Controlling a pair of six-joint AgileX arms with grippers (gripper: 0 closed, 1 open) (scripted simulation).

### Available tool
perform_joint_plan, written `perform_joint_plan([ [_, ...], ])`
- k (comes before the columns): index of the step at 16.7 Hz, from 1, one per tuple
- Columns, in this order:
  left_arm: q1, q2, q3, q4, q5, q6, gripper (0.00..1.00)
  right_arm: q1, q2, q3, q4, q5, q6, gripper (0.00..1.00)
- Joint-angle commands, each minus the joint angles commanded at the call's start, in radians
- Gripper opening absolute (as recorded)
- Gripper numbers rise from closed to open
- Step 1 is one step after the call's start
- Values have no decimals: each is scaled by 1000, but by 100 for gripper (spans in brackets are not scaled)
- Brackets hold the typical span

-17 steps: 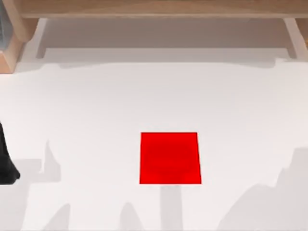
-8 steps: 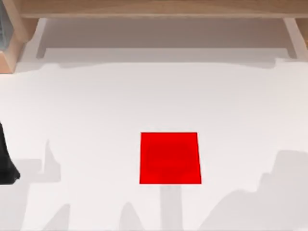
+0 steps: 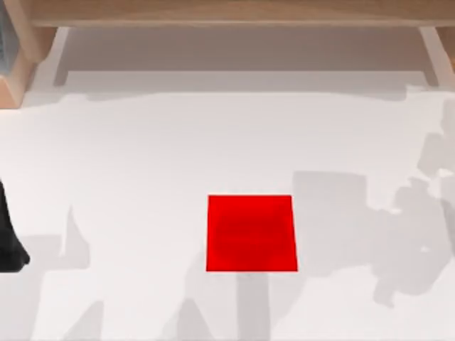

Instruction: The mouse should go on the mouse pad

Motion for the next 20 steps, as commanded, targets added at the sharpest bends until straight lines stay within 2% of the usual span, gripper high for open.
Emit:
perform_joint_plan([
  [8,0,0,0,0,0,0,100,465,240,258,-72,-9,880,0],
  [14,0,0,0,0,0,0,100,722,372,423,-96,-23,1520,0],
  [17,0,0,0,0,0,0,100,800,406,478,-93,-25,1766,0],
  [20,0,0,0,0,0,0,100,848,423,512,-86,-24,1926,0],
])
